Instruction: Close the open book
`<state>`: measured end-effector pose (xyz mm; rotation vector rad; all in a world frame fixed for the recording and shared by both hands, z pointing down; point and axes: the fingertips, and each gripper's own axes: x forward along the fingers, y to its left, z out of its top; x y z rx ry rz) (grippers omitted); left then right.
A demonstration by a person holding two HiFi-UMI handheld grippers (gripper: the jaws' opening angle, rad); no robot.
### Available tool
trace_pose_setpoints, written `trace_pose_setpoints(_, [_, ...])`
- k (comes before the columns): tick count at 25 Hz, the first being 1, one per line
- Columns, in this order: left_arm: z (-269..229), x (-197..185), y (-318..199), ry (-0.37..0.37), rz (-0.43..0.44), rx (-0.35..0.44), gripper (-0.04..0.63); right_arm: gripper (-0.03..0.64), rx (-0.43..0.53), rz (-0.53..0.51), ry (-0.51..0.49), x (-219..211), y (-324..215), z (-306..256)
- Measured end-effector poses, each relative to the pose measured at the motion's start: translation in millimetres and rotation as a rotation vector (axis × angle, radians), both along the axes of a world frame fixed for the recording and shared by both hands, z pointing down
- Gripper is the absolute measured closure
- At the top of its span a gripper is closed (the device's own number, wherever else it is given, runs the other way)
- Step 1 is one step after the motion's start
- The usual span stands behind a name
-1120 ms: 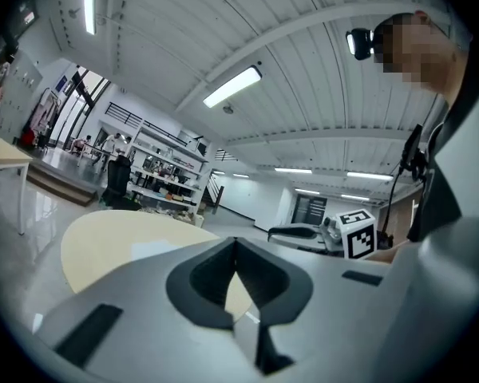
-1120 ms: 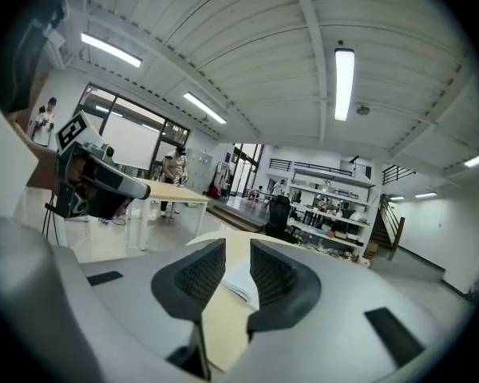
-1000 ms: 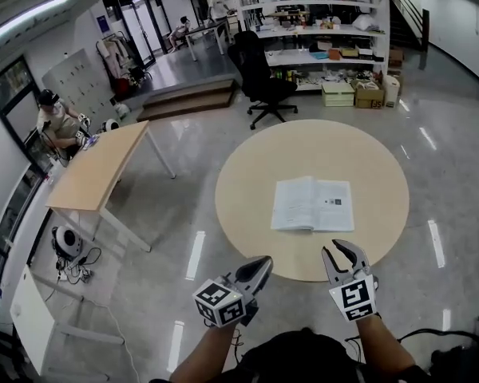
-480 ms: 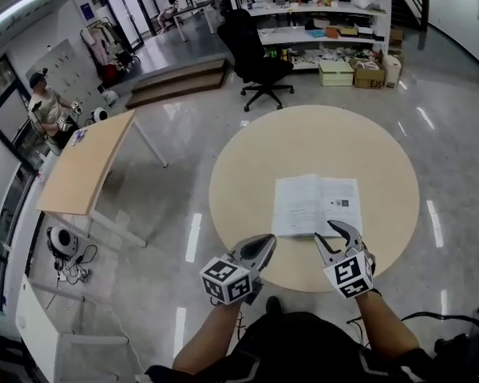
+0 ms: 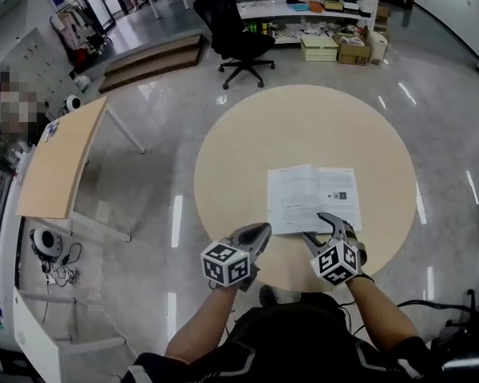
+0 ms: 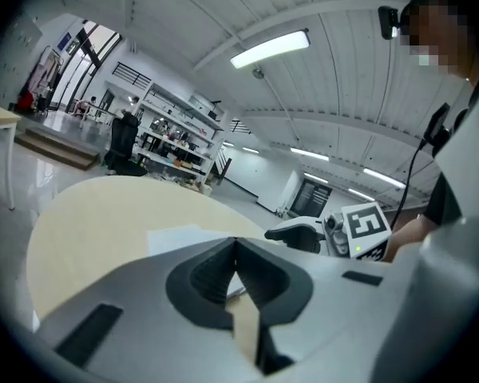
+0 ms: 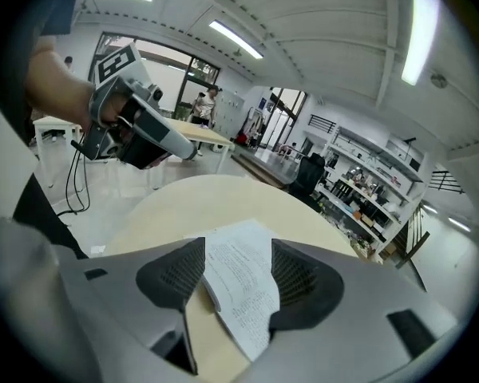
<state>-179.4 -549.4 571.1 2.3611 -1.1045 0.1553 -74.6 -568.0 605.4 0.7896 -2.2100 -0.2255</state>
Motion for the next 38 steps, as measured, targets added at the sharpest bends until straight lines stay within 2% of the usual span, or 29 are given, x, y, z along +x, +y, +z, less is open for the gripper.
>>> trace_pose_setpoints(5, [34,9,-9,0.007,-0.021,-0.102,0.612,0.371,-0.033,-0.08,0.1,-6,-3,35])
trace_pose_setpoints(10, [69,7,-14,-0.036,-0.051,-0.181,0.612,0.371,-0.059,-0.139,0.189,-7,0,75])
trace_pose_setpoints(14, [98,4,-11,-0.058,-0.061,-0.251,0.612,0.371,-0.026,-0.217,0.29,-15,2,99])
trace_pose_setpoints(18, [117,8,-2,-0.037,-0.076,-0.322,0.612,0.371,0.05,-0.319,0.394,-23,8,118])
trace_pose_setpoints(20, [120,12,0,-0.028,-0.073,-0.334,0.612,0.371,0.087,-0.328,0.421,-24,4,120])
trace_pose_setpoints(25, [128,12,6,-0.029,-0.067,-0.351,0.612,0.371,0.105,-0.332,0.457,-25,0,134])
trace_pose_setpoints(30, [128,7,2,-0.029,-0.066,-0.335,0.612,0.371,0.192,-0.377,0.5,-33,-4,141])
trace_pose_setpoints(35, [134,20,17,-0.017,-0.061,-0.371,0.612,0.373,0.237,-0.36,0.511,-26,-2,145])
trace_pose_setpoints(38, [128,17,15,-0.01,-0.068,-0.348,0.612,0.373,0.294,-0.37,0.535,-36,-9,143])
